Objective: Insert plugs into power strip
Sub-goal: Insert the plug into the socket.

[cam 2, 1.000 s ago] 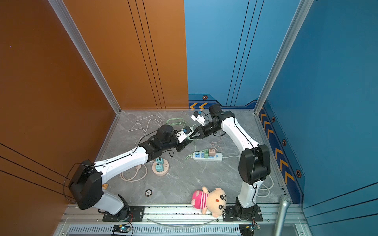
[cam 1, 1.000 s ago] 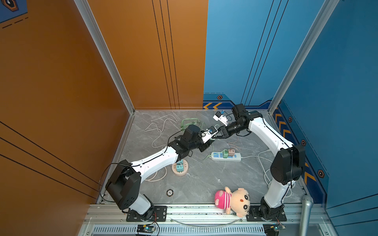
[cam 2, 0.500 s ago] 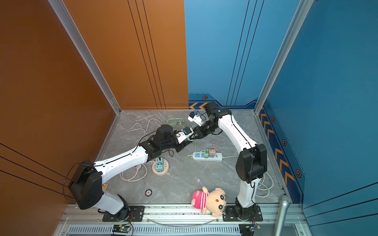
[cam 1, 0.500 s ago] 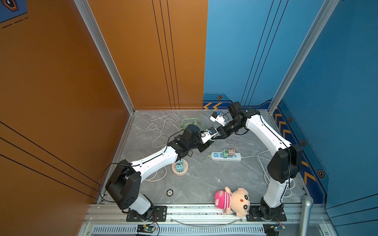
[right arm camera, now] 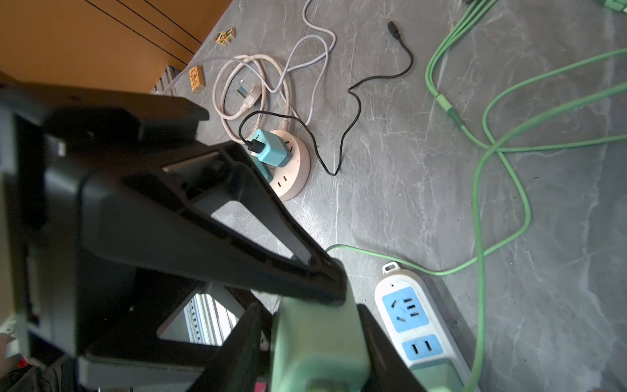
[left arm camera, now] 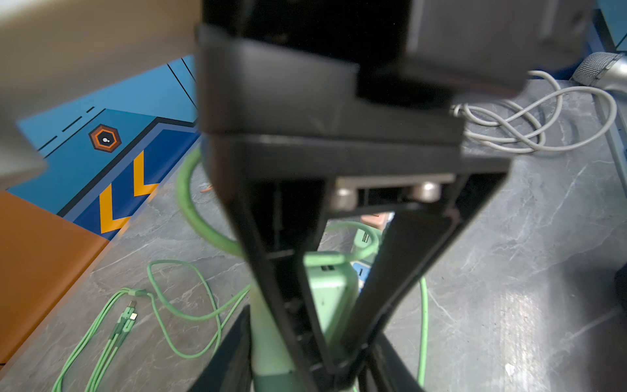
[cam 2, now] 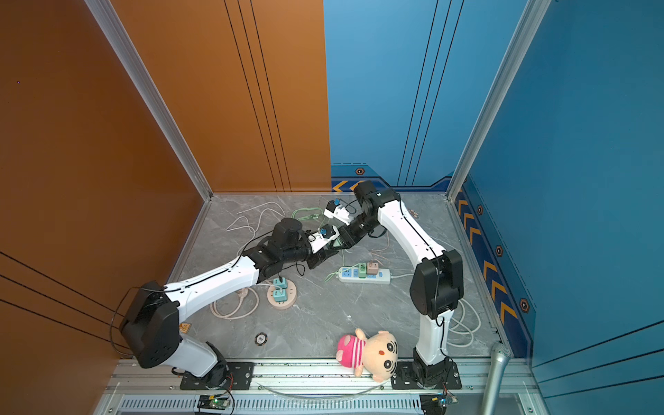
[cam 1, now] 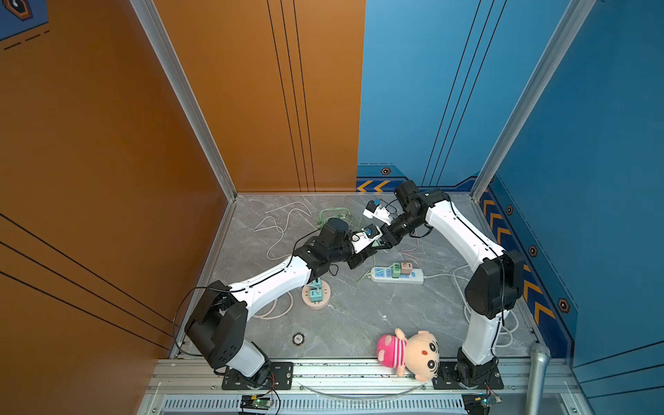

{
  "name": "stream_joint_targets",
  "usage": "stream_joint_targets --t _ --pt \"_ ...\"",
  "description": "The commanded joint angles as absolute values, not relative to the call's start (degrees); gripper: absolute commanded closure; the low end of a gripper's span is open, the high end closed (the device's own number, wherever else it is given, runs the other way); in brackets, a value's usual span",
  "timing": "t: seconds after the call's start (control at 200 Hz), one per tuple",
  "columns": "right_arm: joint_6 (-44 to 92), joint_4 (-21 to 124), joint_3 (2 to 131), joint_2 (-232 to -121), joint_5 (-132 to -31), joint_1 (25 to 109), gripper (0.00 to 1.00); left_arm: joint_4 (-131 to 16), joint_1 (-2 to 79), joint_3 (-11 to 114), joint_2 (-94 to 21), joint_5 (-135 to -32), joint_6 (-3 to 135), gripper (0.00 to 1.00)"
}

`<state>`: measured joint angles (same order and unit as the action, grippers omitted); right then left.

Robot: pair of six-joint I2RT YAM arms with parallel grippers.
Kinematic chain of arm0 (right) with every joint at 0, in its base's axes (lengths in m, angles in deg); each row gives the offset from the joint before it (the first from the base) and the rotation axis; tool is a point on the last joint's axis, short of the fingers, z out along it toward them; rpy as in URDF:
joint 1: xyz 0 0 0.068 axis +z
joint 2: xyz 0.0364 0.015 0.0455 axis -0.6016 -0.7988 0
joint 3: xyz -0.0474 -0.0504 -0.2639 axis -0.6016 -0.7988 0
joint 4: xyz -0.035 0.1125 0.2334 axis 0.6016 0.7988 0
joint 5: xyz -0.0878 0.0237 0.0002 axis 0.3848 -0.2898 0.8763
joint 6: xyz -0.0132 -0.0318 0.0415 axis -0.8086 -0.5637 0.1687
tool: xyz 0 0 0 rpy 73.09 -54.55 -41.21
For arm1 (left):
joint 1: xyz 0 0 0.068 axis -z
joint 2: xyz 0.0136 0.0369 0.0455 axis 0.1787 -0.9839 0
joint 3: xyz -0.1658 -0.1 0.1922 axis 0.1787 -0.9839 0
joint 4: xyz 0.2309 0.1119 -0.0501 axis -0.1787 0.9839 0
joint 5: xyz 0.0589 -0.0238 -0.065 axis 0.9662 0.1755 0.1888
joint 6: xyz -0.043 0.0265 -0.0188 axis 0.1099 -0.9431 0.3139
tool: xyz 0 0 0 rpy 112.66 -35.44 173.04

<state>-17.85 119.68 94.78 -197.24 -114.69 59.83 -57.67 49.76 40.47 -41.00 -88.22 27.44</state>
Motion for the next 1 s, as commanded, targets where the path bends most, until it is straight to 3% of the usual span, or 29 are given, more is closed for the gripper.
stream_joint_targets --t 0.0,0.395,0.531,0.781,0.996 --pt "-20.23 124.48 95.19 -198.01 -117.76 61.24 0.56 -64.85 49.24 41.96 -40.05 -89.01 27.4 0.71" --pt "-19.25 124.39 95.09 -199.7 -118.88 61.12 0.77 -66.02 50.14 42.44 -40.19 -87.77 27.0 0.69" --pt "-18.66 124.3 95.83 -200.71 -119.48 60.9 0.88 -66.14 50.69 42.84 -40.68 -86.29 26.89 0.63" --pt "-18.57 124.13 96.11 -199.52 -119.06 58.75 0.99 -67.96 50.68 41.13 -39.36 -82.84 26.88 0.44" --pt "-18.38 122.91 95.98 -198.27 -114.08 57.9 1.0 -68.09 50.28 35.97 -34.16 -79.1 28.32 0.39"
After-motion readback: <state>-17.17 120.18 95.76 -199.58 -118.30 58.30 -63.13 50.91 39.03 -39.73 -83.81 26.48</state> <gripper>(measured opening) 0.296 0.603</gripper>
